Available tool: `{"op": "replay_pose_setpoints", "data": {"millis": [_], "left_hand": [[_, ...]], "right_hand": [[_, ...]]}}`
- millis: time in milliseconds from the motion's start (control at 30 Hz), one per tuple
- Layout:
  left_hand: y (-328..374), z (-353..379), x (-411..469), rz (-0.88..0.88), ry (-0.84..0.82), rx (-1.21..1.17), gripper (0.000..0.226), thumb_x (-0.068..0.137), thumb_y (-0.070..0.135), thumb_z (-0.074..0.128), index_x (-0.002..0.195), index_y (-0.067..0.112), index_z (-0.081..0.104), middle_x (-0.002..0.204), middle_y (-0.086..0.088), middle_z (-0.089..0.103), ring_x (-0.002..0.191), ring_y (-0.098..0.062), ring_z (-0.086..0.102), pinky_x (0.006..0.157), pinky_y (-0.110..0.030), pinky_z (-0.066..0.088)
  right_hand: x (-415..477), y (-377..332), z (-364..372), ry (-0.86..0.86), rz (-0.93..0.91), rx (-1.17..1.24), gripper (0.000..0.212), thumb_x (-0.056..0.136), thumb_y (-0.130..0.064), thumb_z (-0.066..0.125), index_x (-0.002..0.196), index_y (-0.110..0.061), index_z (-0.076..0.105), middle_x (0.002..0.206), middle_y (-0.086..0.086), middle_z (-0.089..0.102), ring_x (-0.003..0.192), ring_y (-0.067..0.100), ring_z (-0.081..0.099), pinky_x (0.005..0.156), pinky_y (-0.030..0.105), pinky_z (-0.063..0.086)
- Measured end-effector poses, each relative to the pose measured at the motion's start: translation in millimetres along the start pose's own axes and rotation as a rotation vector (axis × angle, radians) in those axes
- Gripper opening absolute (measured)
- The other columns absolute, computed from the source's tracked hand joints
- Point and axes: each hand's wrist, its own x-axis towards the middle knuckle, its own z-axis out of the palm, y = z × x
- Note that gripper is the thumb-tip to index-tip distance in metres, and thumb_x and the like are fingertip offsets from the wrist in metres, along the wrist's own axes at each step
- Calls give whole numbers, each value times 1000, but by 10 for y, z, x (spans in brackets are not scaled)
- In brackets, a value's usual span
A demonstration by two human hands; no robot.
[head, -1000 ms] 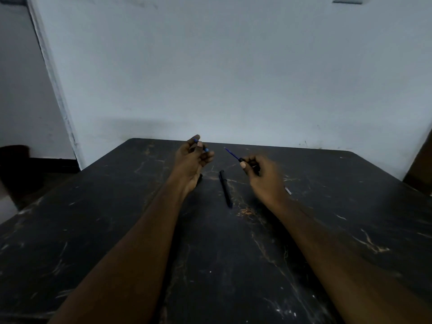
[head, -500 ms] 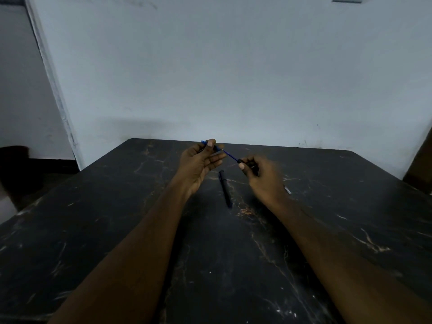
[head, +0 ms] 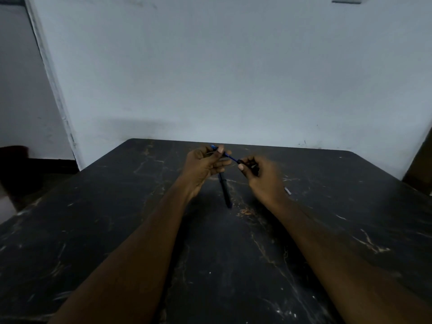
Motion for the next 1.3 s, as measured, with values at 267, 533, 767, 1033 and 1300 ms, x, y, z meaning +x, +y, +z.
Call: {"op": "replay_pose_setpoints", "data": {"millis": [267, 533, 767, 1033, 1300], "left_hand": [[-69, 66, 5, -28, 0, 105, 28, 87, 24, 70, 104, 2, 69, 100, -12, 74, 86, -20, 72, 70, -28, 53], [-88, 83, -15, -20, 13, 138, 18, 84, 26, 74, 93, 11, 73, 82, -1, 73, 67, -10, 64, 62, -28, 48], [-56, 93, -29, -11, -38, 105, 18, 88, 14, 69, 105, 20, 72, 105, 1, 75, 76, -11, 61, 63, -26, 42], [-70, 97, 11, -24, 137, 52, 32, 82, 35, 75, 97, 7, 70, 82, -1, 69, 60, -12, 58, 55, -27, 44], [-75, 68, 2, 10, 36, 18, 12, 89, 13, 67, 96, 20, 74, 91, 6, 75, 70, -6, 56, 60, -22, 41]], "right_hand": [[-4, -37, -12, 39, -72, -32, 15, 85, -20, 72, 97, -11, 68, 91, 0, 65, 80, 11, 54, 63, 14, 36], [-1, -39, -16, 72, -66, -40, 16, 81, -20, 75, 94, -13, 69, 94, 0, 66, 87, 12, 53, 72, 33, 46], [21, 6, 0, 66, -13, -22, 18, 90, -28, 65, 97, -13, 72, 91, 4, 72, 84, 20, 63, 71, 39, 51], [10, -41, -3, 71, -80, -11, 12, 87, -23, 70, 96, -15, 70, 92, -4, 67, 87, 11, 56, 68, 24, 43], [-15, -48, -20, 38, 1, 9, 21, 94, -27, 61, 92, -9, 71, 82, 5, 70, 74, 18, 61, 62, 30, 44]]}}
